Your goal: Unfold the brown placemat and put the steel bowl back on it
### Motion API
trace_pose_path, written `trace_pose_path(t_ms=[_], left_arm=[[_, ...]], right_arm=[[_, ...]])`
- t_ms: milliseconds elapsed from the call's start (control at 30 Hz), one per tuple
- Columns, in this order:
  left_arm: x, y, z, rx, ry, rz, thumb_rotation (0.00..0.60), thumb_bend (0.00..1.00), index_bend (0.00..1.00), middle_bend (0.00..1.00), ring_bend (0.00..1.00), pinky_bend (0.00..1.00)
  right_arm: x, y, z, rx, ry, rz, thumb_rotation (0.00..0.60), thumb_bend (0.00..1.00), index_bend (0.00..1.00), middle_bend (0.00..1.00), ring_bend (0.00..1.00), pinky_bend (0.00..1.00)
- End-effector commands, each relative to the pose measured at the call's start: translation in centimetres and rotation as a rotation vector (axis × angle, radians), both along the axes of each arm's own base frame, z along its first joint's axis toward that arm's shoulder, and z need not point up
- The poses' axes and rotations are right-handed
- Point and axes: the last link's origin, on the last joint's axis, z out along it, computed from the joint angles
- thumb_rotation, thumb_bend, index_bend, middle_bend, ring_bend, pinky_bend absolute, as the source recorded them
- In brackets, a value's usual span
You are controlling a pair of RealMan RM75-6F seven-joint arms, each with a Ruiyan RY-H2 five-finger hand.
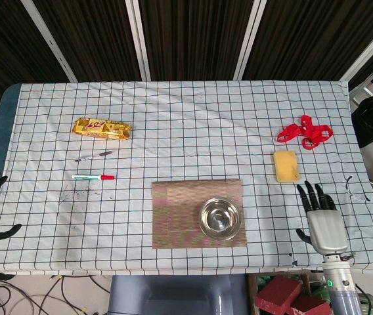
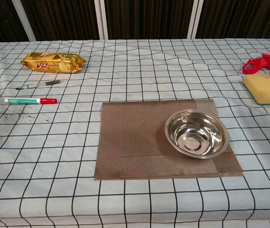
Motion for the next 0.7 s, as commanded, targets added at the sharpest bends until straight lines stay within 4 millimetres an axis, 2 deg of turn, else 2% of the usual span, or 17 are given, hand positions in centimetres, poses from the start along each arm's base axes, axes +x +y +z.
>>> trace_pose_path(t_ms=[33,333,700], left_arm=[[0.0,0.0,-0.1,0.000,0.004,0.001,0.600,0.01,0.00,0.00,0.00,0.01],[0.0,-0.1,0.2,0.012,-0.006,0.005,0.600,0.01,0.00,0.00,0.00,0.01],[0.0,0.0,0.1,0.006,-0.010,0.001,0.600,0.01,0.00,0.00,0.00,0.01]], right_arm=[[-1.0,-0.3,1.1,-0.037,-0.016,-0.030,0.600,0.08,0.00,0.00,0.00,0.18],[-0.9,-0.3,0.2,0.009,0.004,-0.014,0.600,0.08,0.00,0.00,0.00,0.18],[1.4,0.3,-1.3,0.085,-0.024,0.067,0.600,0.08,0.00,0.00,0.00,0.18]])
